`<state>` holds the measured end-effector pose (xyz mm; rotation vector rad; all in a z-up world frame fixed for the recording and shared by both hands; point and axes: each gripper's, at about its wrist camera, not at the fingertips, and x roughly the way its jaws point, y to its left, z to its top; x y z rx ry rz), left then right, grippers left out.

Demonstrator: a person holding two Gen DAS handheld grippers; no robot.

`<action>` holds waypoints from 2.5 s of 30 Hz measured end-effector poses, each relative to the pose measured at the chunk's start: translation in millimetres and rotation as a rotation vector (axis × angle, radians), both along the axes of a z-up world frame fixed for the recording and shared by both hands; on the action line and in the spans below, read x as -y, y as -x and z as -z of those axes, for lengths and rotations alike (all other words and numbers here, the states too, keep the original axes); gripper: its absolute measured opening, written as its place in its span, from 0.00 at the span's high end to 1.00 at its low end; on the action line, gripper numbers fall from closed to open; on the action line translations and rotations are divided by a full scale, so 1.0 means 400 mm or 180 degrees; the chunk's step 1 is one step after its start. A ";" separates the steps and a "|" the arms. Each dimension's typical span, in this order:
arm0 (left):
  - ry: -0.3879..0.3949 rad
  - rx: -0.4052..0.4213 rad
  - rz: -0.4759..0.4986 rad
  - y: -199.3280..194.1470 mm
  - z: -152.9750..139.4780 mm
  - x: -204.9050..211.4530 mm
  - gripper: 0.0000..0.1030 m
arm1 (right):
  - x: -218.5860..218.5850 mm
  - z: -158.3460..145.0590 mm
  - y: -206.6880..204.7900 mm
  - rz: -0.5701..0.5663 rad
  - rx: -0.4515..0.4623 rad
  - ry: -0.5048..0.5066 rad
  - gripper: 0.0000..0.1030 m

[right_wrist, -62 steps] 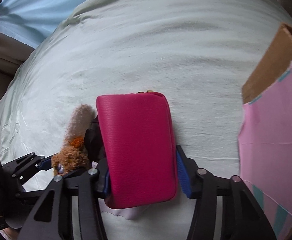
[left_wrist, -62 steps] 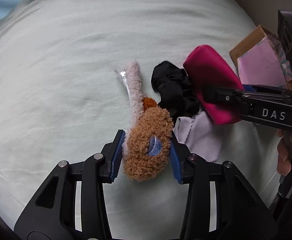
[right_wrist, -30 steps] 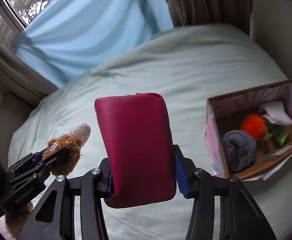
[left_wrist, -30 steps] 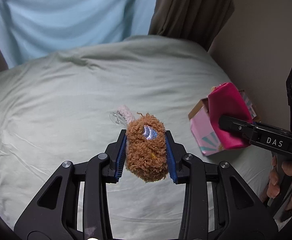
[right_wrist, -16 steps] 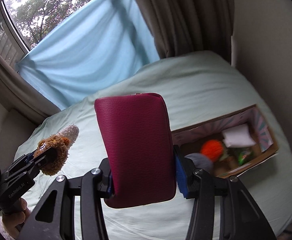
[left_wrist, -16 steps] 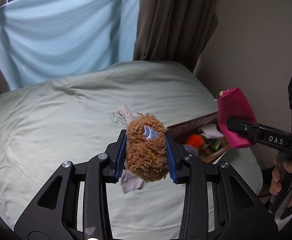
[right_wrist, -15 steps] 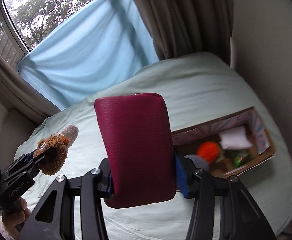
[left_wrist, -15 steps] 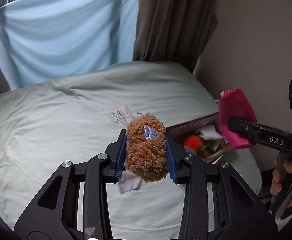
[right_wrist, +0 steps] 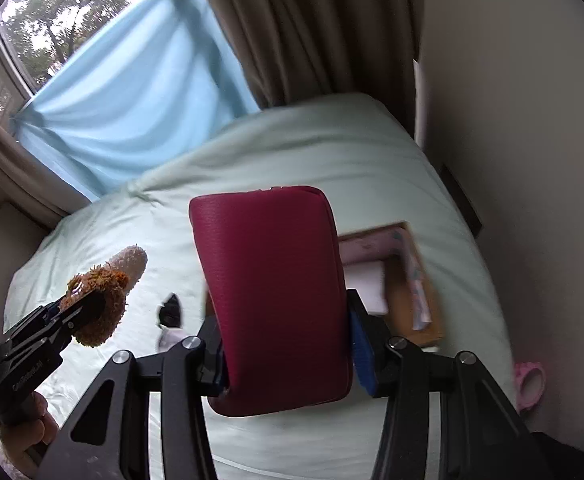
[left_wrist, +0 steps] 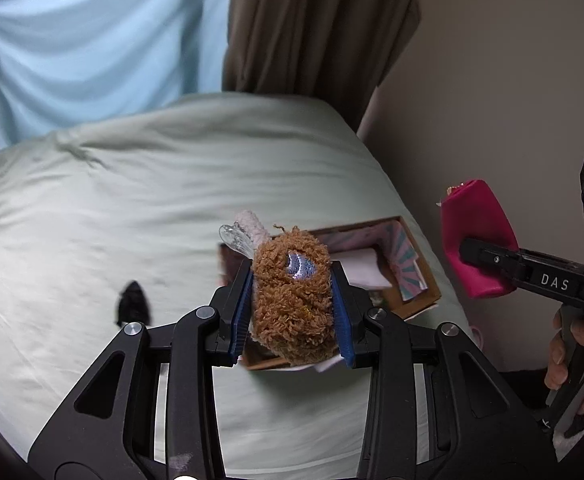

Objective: Organize soft objects
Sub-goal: 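Carry the brown plush and pink pouch into the box and release both, then lift both tools out of the box and move toward the black sock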

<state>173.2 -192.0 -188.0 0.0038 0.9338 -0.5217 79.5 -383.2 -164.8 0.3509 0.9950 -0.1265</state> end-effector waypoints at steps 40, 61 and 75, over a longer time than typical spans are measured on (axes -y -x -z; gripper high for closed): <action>-0.0893 -0.0920 0.0066 -0.120 0.323 0.213 0.00 | 0.177 0.354 -0.172 -0.0150 -0.0869 -0.0284 0.00; -0.0616 -0.0453 -0.0149 0.074 0.020 0.039 0.00 | 0.041 0.067 -0.011 -0.0297 -0.0441 0.0110 0.00; -0.0455 -0.0059 -0.0648 0.190 -0.137 -0.375 0.00 | -0.297 -0.133 0.042 -0.0566 -0.0084 0.0263 0.00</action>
